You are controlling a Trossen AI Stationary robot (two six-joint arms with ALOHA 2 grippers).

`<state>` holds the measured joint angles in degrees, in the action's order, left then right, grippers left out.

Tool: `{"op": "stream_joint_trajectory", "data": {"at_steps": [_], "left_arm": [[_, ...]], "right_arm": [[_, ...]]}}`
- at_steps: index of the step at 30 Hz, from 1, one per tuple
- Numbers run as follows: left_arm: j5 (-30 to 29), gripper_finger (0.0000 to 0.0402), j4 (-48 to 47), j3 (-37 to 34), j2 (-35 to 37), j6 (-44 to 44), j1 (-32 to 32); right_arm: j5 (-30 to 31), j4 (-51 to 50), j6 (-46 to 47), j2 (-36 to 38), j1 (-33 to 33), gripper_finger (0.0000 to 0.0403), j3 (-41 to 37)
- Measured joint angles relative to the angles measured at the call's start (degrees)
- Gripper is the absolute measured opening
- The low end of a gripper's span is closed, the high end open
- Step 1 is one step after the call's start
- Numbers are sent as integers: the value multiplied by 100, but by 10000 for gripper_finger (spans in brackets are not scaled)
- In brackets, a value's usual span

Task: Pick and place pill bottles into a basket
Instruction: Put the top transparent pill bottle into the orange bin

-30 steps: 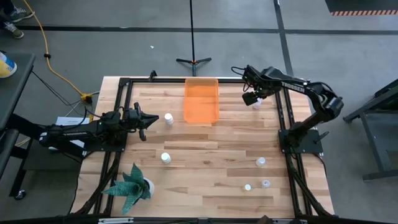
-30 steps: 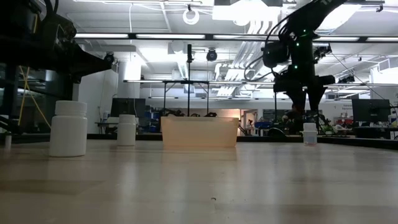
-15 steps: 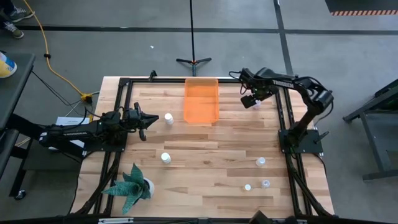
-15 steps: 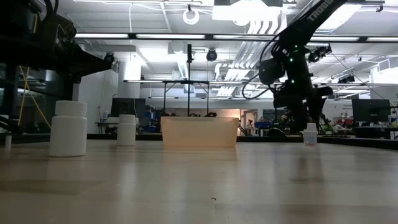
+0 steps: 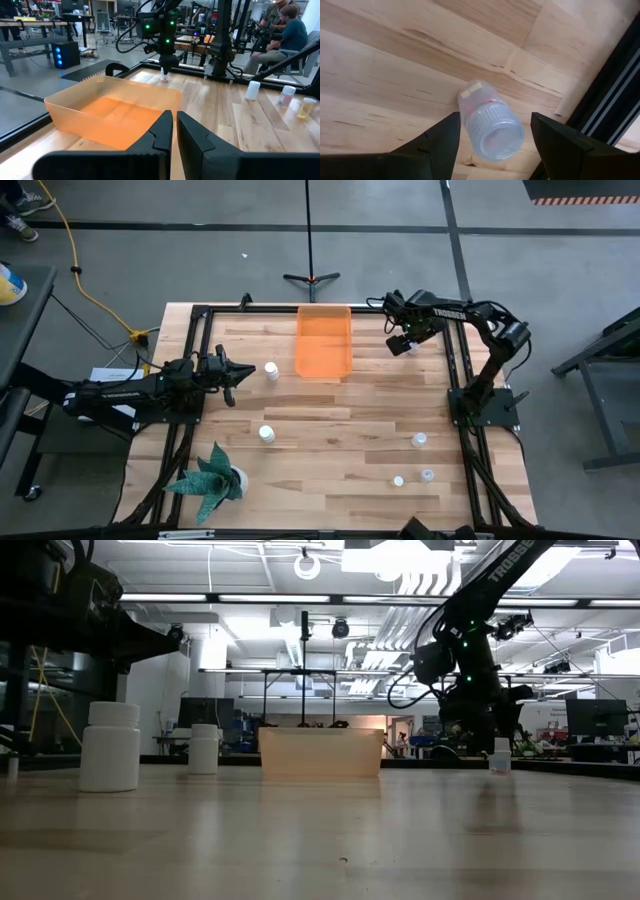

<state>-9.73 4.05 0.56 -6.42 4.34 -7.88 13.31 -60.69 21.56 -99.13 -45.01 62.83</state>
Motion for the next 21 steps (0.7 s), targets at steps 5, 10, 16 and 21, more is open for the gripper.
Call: {"op": "stream_joint_trajectory", "data": {"at_steps": [5, 10, 16, 21], "left_arm": [[1, 63, -14, 1, 0, 0, 0], [1, 62, -67, 0, 0, 0, 0], [1, 63, -72, -1, 0, 0, 0], [1, 62, -72, 1, 0, 0, 0]], "right_arm": [[-1, 0, 0, 2, 0, 219, 0], [-4, -2, 0, 2, 0, 197, 0], [-4, -2, 0, 2, 0, 166, 0], [-10, 13, -2, 2, 1, 144, 0]]}}
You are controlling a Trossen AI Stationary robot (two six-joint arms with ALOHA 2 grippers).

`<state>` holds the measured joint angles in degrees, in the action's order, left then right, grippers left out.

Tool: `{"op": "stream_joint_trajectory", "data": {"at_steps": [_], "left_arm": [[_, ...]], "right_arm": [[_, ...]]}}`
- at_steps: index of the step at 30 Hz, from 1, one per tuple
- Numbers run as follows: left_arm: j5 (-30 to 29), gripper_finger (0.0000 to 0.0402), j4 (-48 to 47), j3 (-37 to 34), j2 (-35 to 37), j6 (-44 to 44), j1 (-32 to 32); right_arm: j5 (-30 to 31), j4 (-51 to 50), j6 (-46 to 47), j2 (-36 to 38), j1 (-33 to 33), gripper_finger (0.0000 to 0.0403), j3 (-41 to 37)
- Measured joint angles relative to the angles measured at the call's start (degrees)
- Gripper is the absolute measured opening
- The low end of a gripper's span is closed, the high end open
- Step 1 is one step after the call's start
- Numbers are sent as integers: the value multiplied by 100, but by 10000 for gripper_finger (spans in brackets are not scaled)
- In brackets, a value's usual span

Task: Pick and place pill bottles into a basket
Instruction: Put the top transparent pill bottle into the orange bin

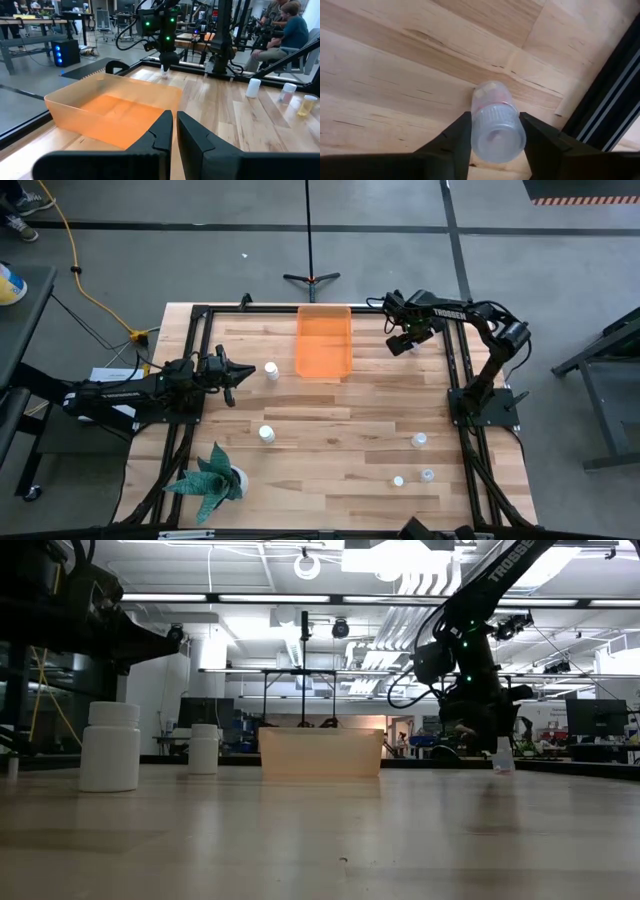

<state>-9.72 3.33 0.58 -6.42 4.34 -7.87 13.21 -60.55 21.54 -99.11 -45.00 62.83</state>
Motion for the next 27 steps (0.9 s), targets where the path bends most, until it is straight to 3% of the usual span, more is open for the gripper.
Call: {"op": "stream_joint_trajectory", "data": {"at_steps": [9, 27], "left_arm": [[0, 63, 0, -1, 0, 0, 1], [0, 62, 0, 0, 0, 1, 1]], "right_arm": [[-77, 34, -149, 0, 3, 138, 0], [-1254, 398, -508, 30, 229, 136, 22]]}}
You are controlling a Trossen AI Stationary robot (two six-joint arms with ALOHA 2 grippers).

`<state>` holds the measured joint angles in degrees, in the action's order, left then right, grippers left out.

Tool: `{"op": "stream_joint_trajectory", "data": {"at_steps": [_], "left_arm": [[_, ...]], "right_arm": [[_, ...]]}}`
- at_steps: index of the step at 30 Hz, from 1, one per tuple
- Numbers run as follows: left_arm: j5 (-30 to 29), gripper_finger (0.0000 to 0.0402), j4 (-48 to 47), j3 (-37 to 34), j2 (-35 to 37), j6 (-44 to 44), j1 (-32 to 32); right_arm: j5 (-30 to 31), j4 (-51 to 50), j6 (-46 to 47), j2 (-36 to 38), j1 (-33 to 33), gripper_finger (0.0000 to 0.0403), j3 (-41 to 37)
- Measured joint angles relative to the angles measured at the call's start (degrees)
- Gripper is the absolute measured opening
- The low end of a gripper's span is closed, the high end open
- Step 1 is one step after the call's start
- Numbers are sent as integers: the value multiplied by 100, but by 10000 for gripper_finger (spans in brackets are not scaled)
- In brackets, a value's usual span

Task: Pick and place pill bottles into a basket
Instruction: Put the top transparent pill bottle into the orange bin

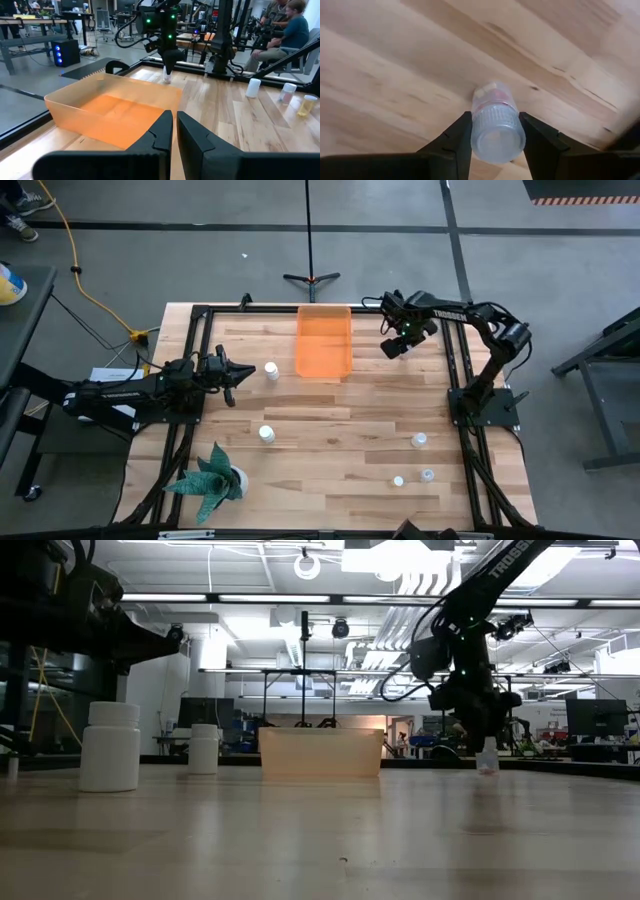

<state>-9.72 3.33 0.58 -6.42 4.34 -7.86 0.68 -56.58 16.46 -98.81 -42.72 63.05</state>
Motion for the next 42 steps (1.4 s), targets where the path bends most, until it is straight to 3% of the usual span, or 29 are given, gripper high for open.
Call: {"op": "stream_joint_trajectory", "data": {"at_steps": [13, 19, 34, 38, 42], "left_arm": [[0, 62, 0, -1, 2, 0, 0], [0, 62, 0, -1, 2, -1, -1], [0, 62, 1, 0, 2, 1, -2], [-28, 62, 2, -1, 2, 0, -1], [-178, 62, 11, 0, 2, 0, 0]], "right_arm": [[-1031, 306, 150, 819, 894, 136, -20], [-1094, 1460, 287, 1246, 1502, 136, -18], [-353, 3991, 126, 1267, 2147, 136, -8], [-263, 3741, -12, 1184, 2153, 136, 420], [147, 2739, -361, 843, 2174, 136, 1364]]}}
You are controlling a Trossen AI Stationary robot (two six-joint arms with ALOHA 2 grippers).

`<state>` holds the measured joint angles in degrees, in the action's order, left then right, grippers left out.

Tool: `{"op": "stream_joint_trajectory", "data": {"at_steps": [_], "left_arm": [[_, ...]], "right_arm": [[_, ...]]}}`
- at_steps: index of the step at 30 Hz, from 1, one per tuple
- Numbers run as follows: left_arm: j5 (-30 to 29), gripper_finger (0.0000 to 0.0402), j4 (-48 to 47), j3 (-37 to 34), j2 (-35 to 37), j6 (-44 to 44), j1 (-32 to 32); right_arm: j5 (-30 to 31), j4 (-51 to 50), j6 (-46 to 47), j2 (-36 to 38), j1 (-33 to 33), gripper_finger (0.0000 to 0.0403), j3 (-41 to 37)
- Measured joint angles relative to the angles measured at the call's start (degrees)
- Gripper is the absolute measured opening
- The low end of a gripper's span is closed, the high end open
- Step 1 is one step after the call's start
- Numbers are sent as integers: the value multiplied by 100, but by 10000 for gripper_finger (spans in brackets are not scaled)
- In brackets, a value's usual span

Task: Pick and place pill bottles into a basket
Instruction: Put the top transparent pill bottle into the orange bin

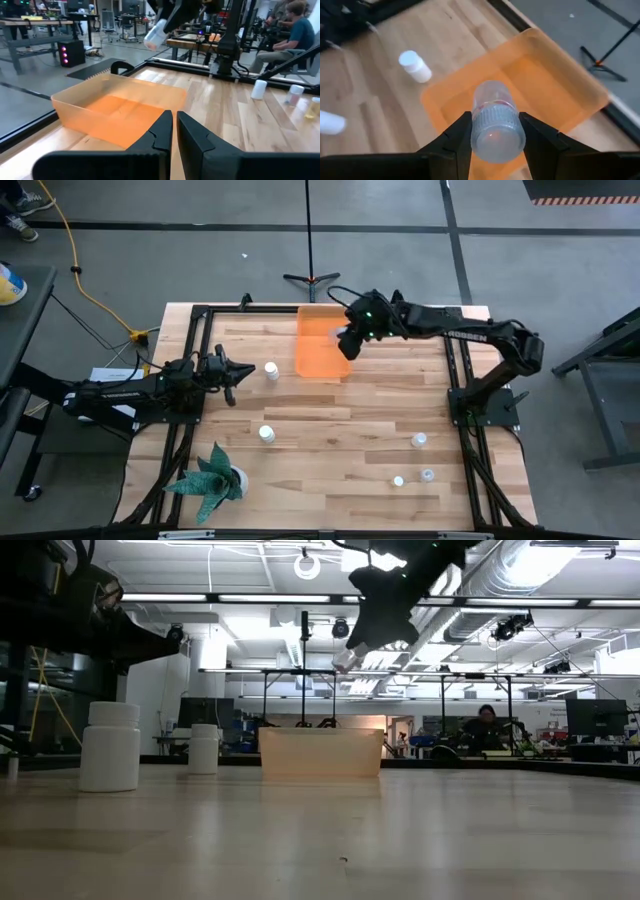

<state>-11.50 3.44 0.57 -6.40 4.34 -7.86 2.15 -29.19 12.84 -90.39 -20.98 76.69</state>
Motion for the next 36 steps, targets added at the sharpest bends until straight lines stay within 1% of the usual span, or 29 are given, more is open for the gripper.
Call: {"op": "stream_joint_trajectory", "data": {"at_steps": [7, 11, 16, 20, 23, 25, 29, 36], "left_arm": [[-20, 62, 0, 0, 0, 0, 0], [-23, 63, -4, -2, 0, 0, 0], [-22, 62, -4, -2, 0, 0, 0], [-20, 62, -9, -2, 0, 2, 0], [-20, 62, -9, 0, 0, 1, -1], [-20, 63, -9, -1, 0, 2, 0], [-20, 62, -9, 0, 0, 0, 0], [-20, 62, -11, 0, 0, 2, 0]], "right_arm": [[-7, -1654, -431, -1083, -2, 136, 1668], [-271, -2355, -538, -1791, -2, 136, 2324], [-399, -3079, -647, -2544, -4, 136, 2958], [-570, -3496, -740, -2982, -6, 136, 3208], [-740, -3620, -792, -3162, -4, 136, 3248], [-742, -3702, -798, -3253, -4, 136, 3250], [-680, -3905, -847, -3351, -4, 136, 3245], [-684, -3908, -885, -3351, -4, 136, 3184]]}}
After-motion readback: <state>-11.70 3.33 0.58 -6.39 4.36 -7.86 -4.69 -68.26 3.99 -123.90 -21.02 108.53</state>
